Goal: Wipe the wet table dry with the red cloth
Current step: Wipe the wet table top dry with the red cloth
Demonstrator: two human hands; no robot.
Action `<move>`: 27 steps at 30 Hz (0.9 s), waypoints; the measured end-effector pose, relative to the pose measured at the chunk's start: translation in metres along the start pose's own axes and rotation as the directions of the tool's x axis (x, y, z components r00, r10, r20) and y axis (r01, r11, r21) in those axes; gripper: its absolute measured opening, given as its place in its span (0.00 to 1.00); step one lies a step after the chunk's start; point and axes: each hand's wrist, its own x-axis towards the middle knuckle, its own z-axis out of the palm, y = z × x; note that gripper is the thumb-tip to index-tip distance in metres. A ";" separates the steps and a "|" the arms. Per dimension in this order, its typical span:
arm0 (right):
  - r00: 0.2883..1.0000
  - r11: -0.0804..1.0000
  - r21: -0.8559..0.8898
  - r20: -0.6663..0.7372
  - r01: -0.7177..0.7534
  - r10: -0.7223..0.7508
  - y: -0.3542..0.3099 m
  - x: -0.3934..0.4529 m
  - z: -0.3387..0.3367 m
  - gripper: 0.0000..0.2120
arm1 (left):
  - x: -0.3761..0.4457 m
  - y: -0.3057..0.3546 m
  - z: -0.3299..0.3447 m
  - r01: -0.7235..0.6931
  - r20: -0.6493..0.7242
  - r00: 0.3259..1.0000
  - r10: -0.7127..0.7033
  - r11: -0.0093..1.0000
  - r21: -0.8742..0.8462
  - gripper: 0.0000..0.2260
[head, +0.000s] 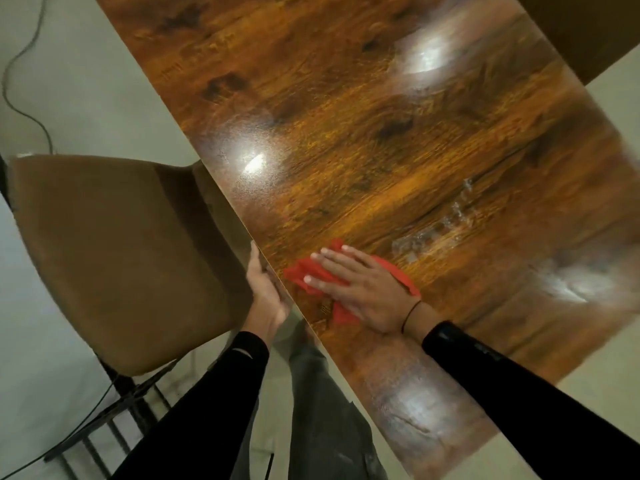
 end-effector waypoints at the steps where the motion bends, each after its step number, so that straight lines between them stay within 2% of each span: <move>1: 0.997 0.998 0.014 -0.037 -0.064 0.064 0.013 0.002 -0.005 0.29 | 0.000 -0.007 0.004 -0.007 0.013 1.000 0.007 1.000 -0.018 0.39; 2: 0.988 0.991 0.021 -0.078 -0.134 0.135 0.025 0.007 -0.011 0.29 | 0.000 -0.011 0.009 -0.015 -0.023 1.000 0.014 0.999 -0.036 0.39; 4: 0.939 0.952 0.037 -0.157 -0.303 0.305 0.048 0.011 -0.017 0.28 | 0.002 -0.018 0.014 -0.008 -0.238 0.971 0.000 0.999 -0.034 0.41; 5: 0.893 0.914 0.050 -0.196 -0.402 0.404 0.055 0.011 -0.020 0.27 | 0.002 -0.017 0.014 -0.006 -0.338 0.941 -0.002 1.000 -0.022 0.42; 6: 0.830 0.859 0.076 -0.228 -0.506 0.509 0.059 0.011 -0.021 0.26 | 0.001 -0.016 0.013 -0.004 -0.377 0.926 0.000 1.000 -0.011 0.42; 8: 0.662 0.711 0.158 -0.270 -0.685 0.699 0.057 0.011 -0.020 0.25 | 0.001 -0.013 0.010 -0.010 -0.297 0.955 0.002 1.000 -0.028 0.39; 11: 0.325 0.394 0.248 -0.277 -0.885 0.904 0.028 0.017 -0.017 0.25 | 0.002 -0.012 0.007 -0.042 -0.195 0.980 0.028 0.997 -0.070 0.35; 12: 0.242 0.313 0.260 -0.272 -0.914 0.931 0.012 0.022 -0.013 0.26 | 0.002 -0.012 0.008 -0.055 -0.199 0.979 0.039 0.996 -0.076 0.34; 13: 0.210 0.281 0.265 -0.266 -0.922 0.941 -0.005 0.027 -0.009 0.27 | 0.003 -0.013 0.009 -0.066 -0.215 0.975 0.050 0.995 -0.071 0.34; 14: 0.231 0.299 0.263 -0.260 -0.917 0.937 -0.022 0.032 -0.004 0.27 | 0.003 -0.014 0.011 -0.072 -0.256 0.965 0.056 0.996 -0.054 0.35; 15: 0.296 0.358 0.251 -0.254 -0.899 0.921 -0.039 0.036 0.002 0.28 | 0.002 -0.015 0.014 -0.066 -0.305 0.951 0.056 0.998 -0.023 0.37; 17: 0.497 0.544 0.202 -0.240 -0.815 0.834 -0.065 0.035 0.014 0.29 | -0.001 -0.016 0.019 -0.070 -0.301 0.950 0.081 0.996 0.050 0.39; 19: 0.690 0.722 0.165 -0.216 -0.672 0.691 -0.071 0.025 0.021 0.29 | -0.005 -0.012 0.021 -0.119 -0.195 0.973 0.121 0.993 0.019 0.36; 21: 0.823 0.846 0.109 -0.193 -0.522 0.534 -0.063 0.010 0.021 0.29 | -0.004 0.000 0.022 -0.161 -0.256 0.955 0.150 0.987 -0.022 0.30; 23: 0.915 0.927 0.055 -0.149 -0.370 0.374 -0.047 -0.005 0.016 0.28 | 0.002 0.019 0.024 -0.206 -0.410 0.889 0.205 0.978 0.042 0.24; 24: 0.946 0.954 0.038 -0.123 -0.298 0.300 -0.034 -0.013 0.013 0.29 | 0.004 0.030 0.030 -0.217 -0.451 0.859 0.243 0.970 0.109 0.25; 26: 0.975 0.979 0.022 -0.088 -0.203 0.204 -0.005 -0.023 0.004 0.29 | 0.010 0.050 0.042 -0.234 -0.460 0.834 0.305 0.950 0.206 0.26; 27: 0.975 0.979 0.021 -0.089 -0.205 0.206 0.010 -0.024 -0.001 0.28 | 0.012 0.060 0.048 -0.255 -0.457 0.824 0.335 0.940 0.229 0.25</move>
